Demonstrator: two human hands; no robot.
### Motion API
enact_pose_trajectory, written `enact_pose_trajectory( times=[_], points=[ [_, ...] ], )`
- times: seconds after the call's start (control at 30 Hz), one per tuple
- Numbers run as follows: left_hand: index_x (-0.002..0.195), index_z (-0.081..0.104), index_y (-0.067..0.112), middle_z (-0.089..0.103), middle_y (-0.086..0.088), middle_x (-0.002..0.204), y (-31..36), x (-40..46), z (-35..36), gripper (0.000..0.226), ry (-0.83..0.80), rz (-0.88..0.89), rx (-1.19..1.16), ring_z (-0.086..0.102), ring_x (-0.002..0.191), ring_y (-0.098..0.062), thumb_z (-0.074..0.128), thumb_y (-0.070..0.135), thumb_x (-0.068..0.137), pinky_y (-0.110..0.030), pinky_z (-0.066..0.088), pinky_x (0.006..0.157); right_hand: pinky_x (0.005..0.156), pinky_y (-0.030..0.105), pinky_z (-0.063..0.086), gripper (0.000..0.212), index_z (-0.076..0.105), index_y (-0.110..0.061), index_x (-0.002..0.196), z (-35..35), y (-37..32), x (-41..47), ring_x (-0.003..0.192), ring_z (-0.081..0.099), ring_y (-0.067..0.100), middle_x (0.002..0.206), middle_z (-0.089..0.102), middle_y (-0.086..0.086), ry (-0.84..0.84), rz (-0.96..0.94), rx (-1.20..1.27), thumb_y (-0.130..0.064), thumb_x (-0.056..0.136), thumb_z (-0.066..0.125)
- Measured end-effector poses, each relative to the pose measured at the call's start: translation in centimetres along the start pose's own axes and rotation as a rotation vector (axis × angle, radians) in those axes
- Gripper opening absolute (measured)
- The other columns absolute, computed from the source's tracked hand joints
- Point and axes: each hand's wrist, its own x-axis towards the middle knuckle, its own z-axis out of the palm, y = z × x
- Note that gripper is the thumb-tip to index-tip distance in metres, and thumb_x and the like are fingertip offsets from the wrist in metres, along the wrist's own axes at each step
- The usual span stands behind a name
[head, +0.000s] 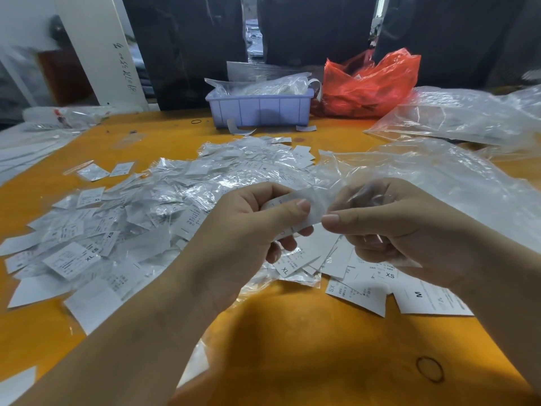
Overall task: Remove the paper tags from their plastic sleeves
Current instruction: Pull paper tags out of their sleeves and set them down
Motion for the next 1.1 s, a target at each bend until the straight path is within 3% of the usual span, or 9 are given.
enact_pose_trajectory(
  times=[0.43,0.63,0.8,0.93,1.1],
  points=[
    [0.081,0.072,0.017,0.068,-0.002,0.067,-0.38,0.06,-0.06,0.008,0.035,0.018,0.066,0.055,0.056,-0.010,0.068,0.018,0.087,-0.020,0.043,0.046,0.041,0.019,0.028,0.009,0.071,-0.013,0.070,0.31,0.26,0.02,0.045,0.031,0.009,0.053,0.036,0.000,-0.001,-0.013,0.023,-0.020,0.068,0.076],
    [0.083,0.073,0.019,0.071,-0.002,0.072,-0.46,0.06,-0.12,0.003,0.010,0.044,0.090,0.057,0.056,-0.009,0.074,0.021,0.082,-0.020,0.046,0.048,0.041,0.018,0.029,0.012,0.071,-0.011,0.073,0.42,0.19,0.02,0.042,0.033,0.007,0.051,0.038,-0.001,0.016,-0.006,0.015,-0.018,0.069,0.080],
    [0.085,0.073,0.020,0.071,-0.003,0.077,-0.49,0.05,-0.20,0.011,-0.026,0.054,0.083,0.058,0.061,-0.009,0.072,0.027,0.076,-0.020,0.047,0.053,0.040,0.018,0.027,0.024,0.071,-0.004,0.078,0.41,0.18,0.06,0.042,0.032,0.006,0.051,0.039,0.000,0.013,0.003,0.040,-0.022,0.064,0.078],
    [0.082,0.074,0.022,0.070,0.000,0.074,-0.49,0.09,-0.35,0.007,-0.012,0.035,0.051,0.059,0.061,-0.009,0.076,0.026,0.076,-0.019,0.047,0.053,0.041,0.018,0.027,0.010,0.073,-0.013,0.070,0.70,0.05,-0.04,0.042,0.031,0.007,0.051,0.037,-0.001,-0.022,-0.020,0.032,-0.022,0.068,0.078],
    [0.084,0.073,0.022,0.070,0.002,0.074,-0.50,-0.02,-0.22,0.008,0.008,0.029,0.118,0.060,0.061,-0.007,0.076,0.027,0.079,-0.020,0.046,0.052,0.041,0.018,0.027,0.028,0.074,-0.003,0.082,0.60,0.17,-0.06,0.044,0.029,0.009,0.050,0.036,-0.001,0.003,-0.018,-0.045,-0.025,0.068,0.083]
  ],
)
